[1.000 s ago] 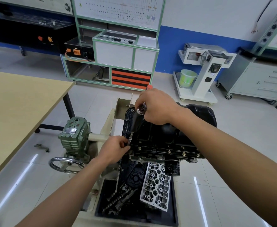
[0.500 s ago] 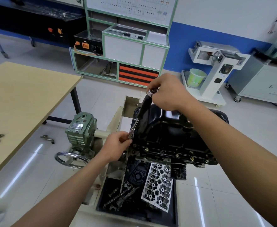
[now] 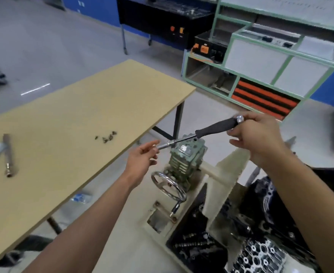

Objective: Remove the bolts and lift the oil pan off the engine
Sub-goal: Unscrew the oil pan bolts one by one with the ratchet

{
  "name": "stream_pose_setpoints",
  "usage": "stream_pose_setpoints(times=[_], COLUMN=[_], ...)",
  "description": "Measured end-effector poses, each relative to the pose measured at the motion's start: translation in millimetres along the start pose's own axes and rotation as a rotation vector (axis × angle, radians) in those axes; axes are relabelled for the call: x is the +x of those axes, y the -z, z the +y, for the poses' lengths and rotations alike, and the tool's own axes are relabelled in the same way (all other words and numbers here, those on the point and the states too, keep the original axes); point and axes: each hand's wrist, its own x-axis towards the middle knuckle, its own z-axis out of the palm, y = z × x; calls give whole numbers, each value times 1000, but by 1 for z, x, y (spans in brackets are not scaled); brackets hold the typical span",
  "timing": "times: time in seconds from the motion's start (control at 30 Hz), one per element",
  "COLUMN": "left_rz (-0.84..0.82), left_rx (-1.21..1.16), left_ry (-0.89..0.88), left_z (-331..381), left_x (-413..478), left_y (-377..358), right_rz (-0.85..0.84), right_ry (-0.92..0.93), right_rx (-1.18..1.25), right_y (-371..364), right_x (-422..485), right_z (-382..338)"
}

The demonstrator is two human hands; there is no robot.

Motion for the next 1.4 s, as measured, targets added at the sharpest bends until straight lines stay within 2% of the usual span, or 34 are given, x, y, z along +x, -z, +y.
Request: stream_pose_setpoints(times=[0.17,0.23,0.33,0.7,0.87,0.93,1.0,1.03,1.17,1.23,1.33,1.4], left_rz=[240,340,421,456,394,399,302,181,-464,-688,-902,-943], left_rx=[671,786,818,780,778,780,721,683,633,646,663,641], left_ry=[-78,-45,11,26,63,16,-66,-122,-362,-430,-542,-590], left_z=[-41,-56,-75,-99,-87,-66,-34,-14,71,107,141,150], left_x=[73,97,124,175,152,133,108,95,28,-8,-61,-85], left_y=[107,147,179,201,198,179,140,115,-7,-62,-134,-161], right_rz=[-63,-56,-22,-81,-66,-57,-35,-24,35,78,164,181], right_ry=[-171,-168,-157,-234,-180,-133,-73,-38,80,109,150,166], right_rx=[91,73,35,18,-7,-35,-59,-61,-62,-57,-60,-83], right_y=[-72,-89,-106,-154,-140,-123,-97,-83,-19,13,66,90], right_x=[7,10,19,35,20,10,-2,-7,-30,-45,-71,-85], right_z=[45,60,76,122,101,80,59,49,13,2,-5,-7])
